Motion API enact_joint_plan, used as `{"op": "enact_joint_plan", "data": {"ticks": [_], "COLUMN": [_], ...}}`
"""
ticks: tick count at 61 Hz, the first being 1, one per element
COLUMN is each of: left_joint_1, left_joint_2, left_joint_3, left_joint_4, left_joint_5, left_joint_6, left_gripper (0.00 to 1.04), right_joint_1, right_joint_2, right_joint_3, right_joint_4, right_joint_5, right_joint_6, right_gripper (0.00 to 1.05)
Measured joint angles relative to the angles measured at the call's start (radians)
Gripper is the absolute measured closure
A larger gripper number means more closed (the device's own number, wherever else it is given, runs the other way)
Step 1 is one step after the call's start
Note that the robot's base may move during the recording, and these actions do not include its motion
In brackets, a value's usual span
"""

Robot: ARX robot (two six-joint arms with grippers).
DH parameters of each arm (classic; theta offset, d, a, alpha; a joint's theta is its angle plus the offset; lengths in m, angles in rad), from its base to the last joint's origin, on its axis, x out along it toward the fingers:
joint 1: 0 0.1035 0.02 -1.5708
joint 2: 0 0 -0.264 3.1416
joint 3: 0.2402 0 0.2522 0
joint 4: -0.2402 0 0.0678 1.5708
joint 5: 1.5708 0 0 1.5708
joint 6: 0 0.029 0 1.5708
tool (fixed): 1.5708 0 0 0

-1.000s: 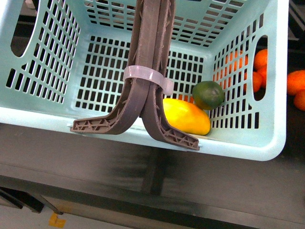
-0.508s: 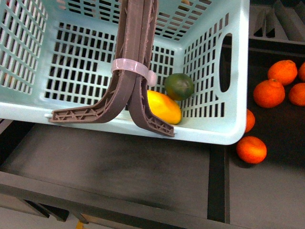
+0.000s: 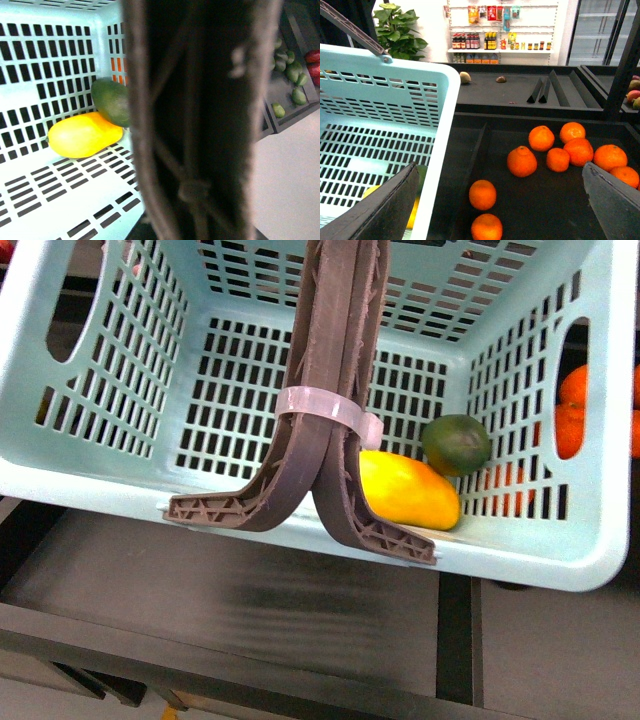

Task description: Pick mango and avocado into basket

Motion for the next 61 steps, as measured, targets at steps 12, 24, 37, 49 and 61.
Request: {"op": "enact_joint_plan", "data": {"ticks": [12, 24, 37, 49, 61], "left_joint_1": [0.010, 0.027, 0.029, 0.095, 0.183], "left_joint_2": [0.000, 0.059, 0.307, 0.637, 0.781], "left_joint_3": [0.000, 0.010, 0.255, 0.735, 0.958], "left_joint_4": [0.000, 0.132, 0.257, -0.006, -0.184], "left_joint_5": [-0.021, 0.140, -0.058, -0.522, -0.672], "left_joint_6": [0.000, 0.171, 0.038, -0.521, -0.839], "left_gripper": [1.00, 1.00, 1.00, 1.00, 1.00], "right_joint_1": [0.000, 0.000, 0.000, 0.000, 0.000], "right_joint_2": [0.000, 0.000, 0.000, 0.000, 0.000], "right_joint_3": [0.000, 0.000, 0.000, 0.000, 0.000], "right_joint_4": [0.000, 0.000, 0.000, 0.000, 0.000], "right_joint_5": [0.000, 0.000, 0.001, 0.000, 0.000], "right_joint_6": [0.000, 0.000, 0.000, 0.000, 0.000], "right_gripper": [0.08, 0.08, 0.08, 0.08, 0.08]}}
